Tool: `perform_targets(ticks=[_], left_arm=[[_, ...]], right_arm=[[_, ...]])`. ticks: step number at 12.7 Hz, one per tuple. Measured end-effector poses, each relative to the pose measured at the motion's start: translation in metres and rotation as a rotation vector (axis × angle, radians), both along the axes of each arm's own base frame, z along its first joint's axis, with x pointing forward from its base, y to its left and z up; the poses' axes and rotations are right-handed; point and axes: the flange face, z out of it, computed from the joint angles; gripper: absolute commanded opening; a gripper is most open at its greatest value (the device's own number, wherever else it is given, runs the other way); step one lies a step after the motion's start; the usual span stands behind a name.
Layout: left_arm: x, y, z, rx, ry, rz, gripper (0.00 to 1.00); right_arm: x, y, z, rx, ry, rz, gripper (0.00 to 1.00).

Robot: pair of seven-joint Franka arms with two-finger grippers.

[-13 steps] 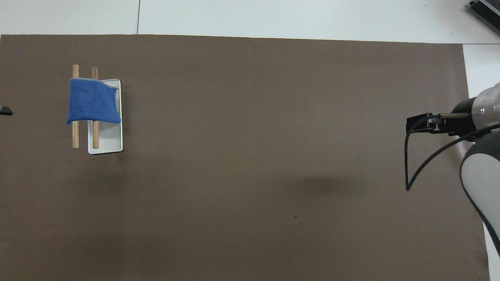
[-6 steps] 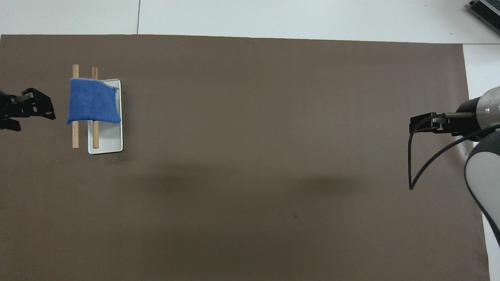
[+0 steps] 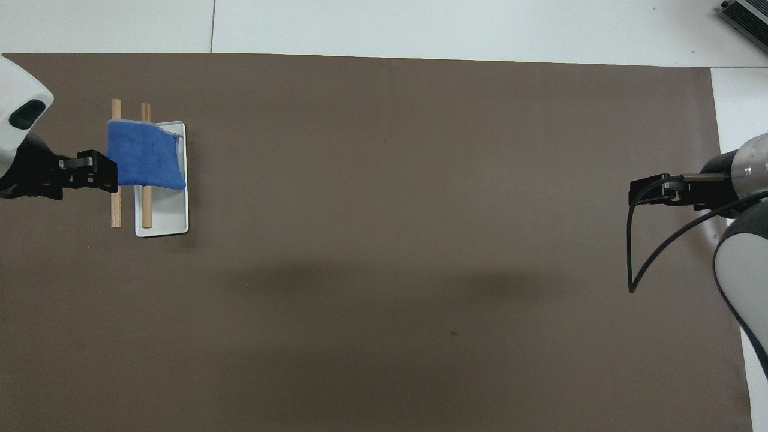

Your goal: Right arm passes towel to left arm to hang

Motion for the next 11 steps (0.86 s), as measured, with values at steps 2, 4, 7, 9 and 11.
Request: perform_targets(ticks=[2,4,7,9,11], left_arm=[[0.0,0.003,0.0,0.0,0.001,-0.008,1.0],[0.0,0.005,0.0,0.001,0.001,-0.021,1.0],[0.0,0.004,0.003,0.0,-0.011,-0.08,1.0],[0.001,0.004,0.007,-0.002,-0.031,-0.094,1.0],[0.003,0.004,0.008,-0.01,-0.047,-0.093,1.0]], right_arm=[[0.0,0.001,0.001,0.0,-0.002,0.002,1.0],[0.001,0.003,0.003,0.0,-0.007,0.006,1.0],[0.002,0.008,0.01,0.016,-0.022,0.009,1.0],[0.002,0.011,0.012,0.039,-0.026,0.009,1.0],[0.002,0.012,0.012,0.04,-0.026,0.009,1.0]])
